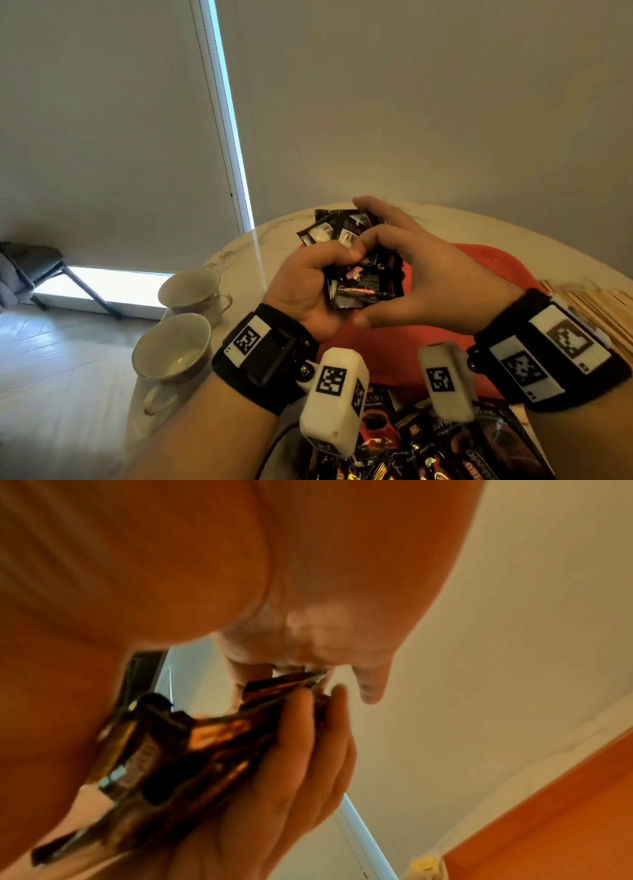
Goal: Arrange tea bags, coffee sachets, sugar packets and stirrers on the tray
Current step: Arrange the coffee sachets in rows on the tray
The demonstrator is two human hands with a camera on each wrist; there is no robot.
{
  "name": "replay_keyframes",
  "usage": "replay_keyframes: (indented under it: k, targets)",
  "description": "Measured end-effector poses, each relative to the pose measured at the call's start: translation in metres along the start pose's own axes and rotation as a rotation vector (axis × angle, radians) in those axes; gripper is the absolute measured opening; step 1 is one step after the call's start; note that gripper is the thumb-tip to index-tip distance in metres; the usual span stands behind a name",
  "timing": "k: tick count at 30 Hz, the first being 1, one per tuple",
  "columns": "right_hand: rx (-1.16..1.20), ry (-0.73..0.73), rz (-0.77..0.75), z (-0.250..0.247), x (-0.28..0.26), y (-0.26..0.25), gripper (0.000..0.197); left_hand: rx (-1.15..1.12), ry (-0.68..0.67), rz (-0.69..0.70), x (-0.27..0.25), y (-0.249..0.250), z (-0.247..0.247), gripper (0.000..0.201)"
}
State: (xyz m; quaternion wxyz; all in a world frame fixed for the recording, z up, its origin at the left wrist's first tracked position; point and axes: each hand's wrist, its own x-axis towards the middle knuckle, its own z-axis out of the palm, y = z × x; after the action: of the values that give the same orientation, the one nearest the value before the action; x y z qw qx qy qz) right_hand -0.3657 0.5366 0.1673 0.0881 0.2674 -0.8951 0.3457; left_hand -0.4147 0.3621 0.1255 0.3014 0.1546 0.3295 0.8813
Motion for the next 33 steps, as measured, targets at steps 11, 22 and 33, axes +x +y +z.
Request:
replay_keyframes:
  k: [11, 22, 33]
  targets:
    - [-0.092, 0.097, -0.010, 0.006, 0.004, -0.006, 0.070, 0.065, 0.038, 0.011, -0.007, -0.002, 0.015, 0.018]
    - [0.049, 0.201, 0.081, 0.004, 0.003, -0.006, 0.049, 0.200, 0.191, 0.015, -0.007, 0.007, 0.007, 0.060]
    - [0.160, 0.571, 0.065, -0.014, 0.004, 0.014, 0.033, 0.215, 0.273, 0.039, -0.003, 0.011, 0.006, 0.027]
